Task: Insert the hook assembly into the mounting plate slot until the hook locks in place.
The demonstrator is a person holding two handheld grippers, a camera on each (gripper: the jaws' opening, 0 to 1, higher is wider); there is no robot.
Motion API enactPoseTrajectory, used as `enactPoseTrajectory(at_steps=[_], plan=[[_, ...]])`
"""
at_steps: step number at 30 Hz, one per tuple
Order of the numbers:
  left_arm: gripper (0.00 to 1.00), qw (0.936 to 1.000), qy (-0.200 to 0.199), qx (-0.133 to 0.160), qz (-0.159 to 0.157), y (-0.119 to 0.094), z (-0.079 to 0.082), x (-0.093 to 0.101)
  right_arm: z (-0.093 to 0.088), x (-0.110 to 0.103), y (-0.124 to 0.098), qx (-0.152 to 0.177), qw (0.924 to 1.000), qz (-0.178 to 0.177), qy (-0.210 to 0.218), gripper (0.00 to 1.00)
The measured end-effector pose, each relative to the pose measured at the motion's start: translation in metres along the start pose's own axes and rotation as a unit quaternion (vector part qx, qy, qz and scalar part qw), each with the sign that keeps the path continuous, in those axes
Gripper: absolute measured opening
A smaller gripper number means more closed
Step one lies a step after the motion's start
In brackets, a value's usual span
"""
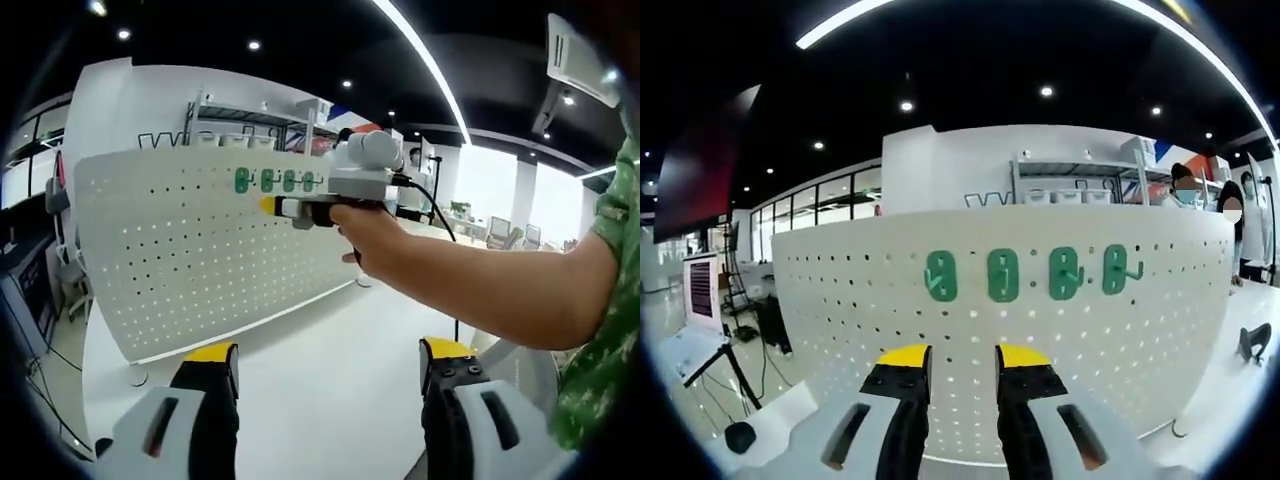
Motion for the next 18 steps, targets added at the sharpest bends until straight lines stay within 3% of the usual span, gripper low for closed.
enactPoseTrajectory(at_steps=[18], plan=[[0.76, 0.9999, 0.011, 0.005, -0.001, -0.001, -0.001, 0.034, -0.016, 0.021, -0.050, -0.004, 1.0000, 0.005, 0.004, 0.27]])
Point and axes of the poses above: the point that each gripper's makers call its tool centre point, and the gripper's own axes: y roughly forward along the fingers, x roughly to its right, z roughly out of its top, the point moved 10 cm from there along -y, roughly backward along the fingers, and after that the axes turned 10 degrees about -y, right-handed, at the moved point
